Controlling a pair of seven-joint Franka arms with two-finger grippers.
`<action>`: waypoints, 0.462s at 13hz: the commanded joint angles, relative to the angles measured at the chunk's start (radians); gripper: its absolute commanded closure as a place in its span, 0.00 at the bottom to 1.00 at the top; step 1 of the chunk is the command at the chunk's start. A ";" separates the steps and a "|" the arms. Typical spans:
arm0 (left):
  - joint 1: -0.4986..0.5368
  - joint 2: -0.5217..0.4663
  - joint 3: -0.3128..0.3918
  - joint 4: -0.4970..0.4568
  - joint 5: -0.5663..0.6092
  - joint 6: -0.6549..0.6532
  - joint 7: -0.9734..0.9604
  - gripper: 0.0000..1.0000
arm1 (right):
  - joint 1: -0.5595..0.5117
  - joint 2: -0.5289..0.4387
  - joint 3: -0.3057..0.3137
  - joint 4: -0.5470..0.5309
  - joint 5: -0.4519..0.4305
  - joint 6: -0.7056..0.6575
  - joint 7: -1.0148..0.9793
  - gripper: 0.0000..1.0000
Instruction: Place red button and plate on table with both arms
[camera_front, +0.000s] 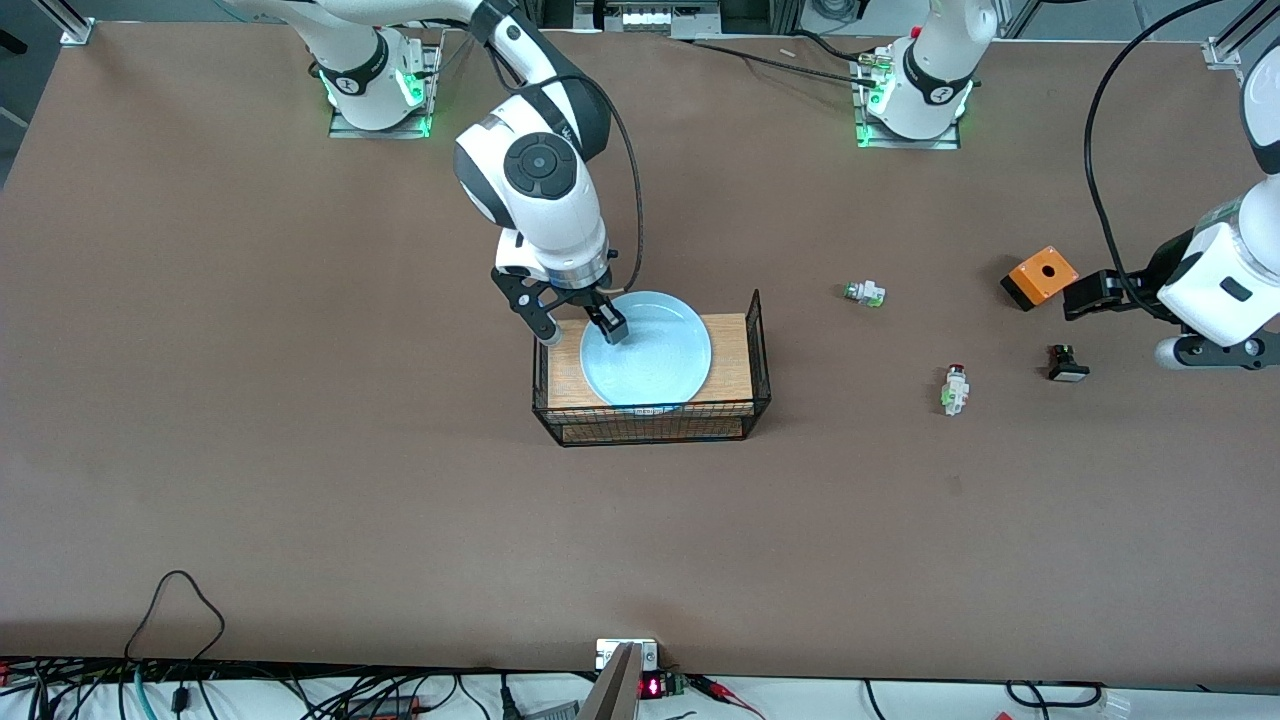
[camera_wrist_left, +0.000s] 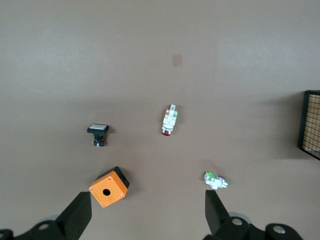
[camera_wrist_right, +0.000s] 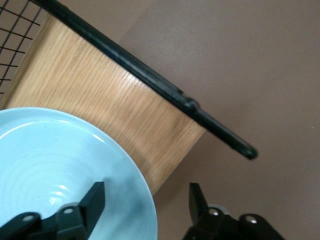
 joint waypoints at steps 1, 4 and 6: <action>-0.053 -0.089 0.053 -0.100 -0.015 0.037 -0.007 0.00 | 0.015 0.010 -0.014 0.024 -0.012 -0.007 0.008 0.44; -0.050 -0.097 0.053 -0.121 -0.014 0.037 -0.007 0.00 | 0.014 0.010 -0.016 0.036 -0.006 -0.007 0.007 0.57; -0.050 -0.096 0.053 -0.121 -0.015 0.036 -0.006 0.00 | 0.014 0.010 -0.014 0.041 -0.005 -0.009 -0.001 0.72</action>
